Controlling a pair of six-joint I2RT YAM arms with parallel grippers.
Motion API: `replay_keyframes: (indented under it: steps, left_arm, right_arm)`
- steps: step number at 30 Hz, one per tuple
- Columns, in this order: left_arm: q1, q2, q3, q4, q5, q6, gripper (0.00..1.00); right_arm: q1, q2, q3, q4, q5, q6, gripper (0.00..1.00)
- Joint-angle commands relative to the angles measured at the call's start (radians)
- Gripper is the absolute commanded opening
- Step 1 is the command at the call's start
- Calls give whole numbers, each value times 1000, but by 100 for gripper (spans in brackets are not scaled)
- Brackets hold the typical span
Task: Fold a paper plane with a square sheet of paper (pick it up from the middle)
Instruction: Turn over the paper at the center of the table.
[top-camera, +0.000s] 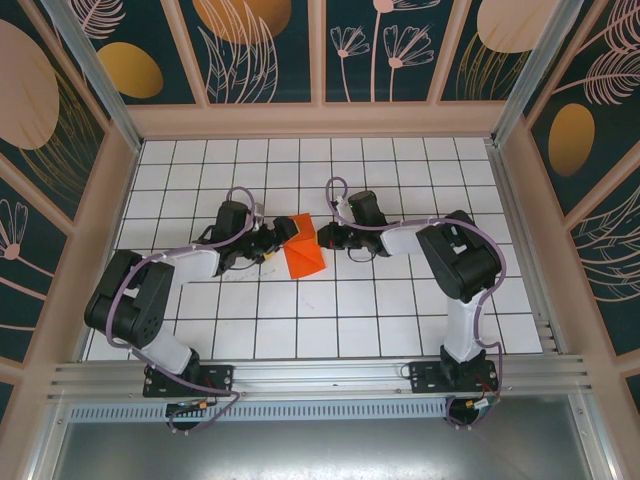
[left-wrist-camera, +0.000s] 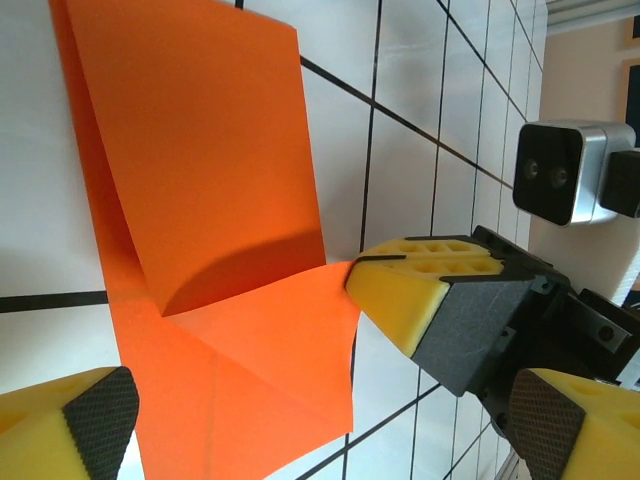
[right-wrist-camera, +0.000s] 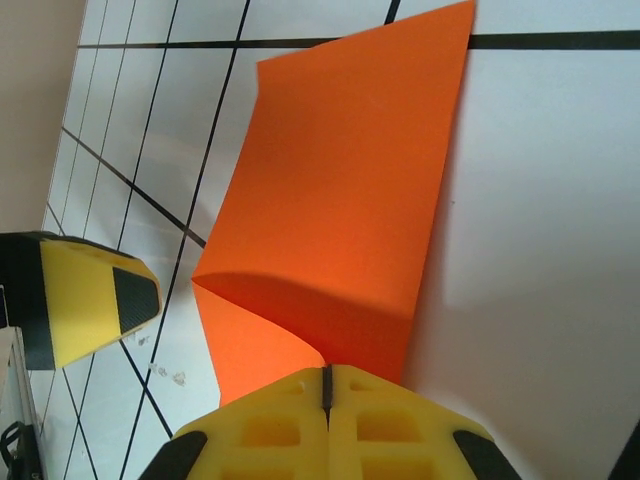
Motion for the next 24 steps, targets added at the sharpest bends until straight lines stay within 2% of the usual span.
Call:
replay_keyframes:
  steps: [1,14,24]
  left_arm:
    - [1,33,-1,48,50,-29,93]
    - [1,151,42,104,125,-101,60]
    - [0,210,57,209,205,-125,43]
  right_arm:
    - [-4,-7,-18,59,7,24,1]
    - [-4,-8,-33,80,6,56,1]
    - [-25,-8,-38,100,-14,83,3]
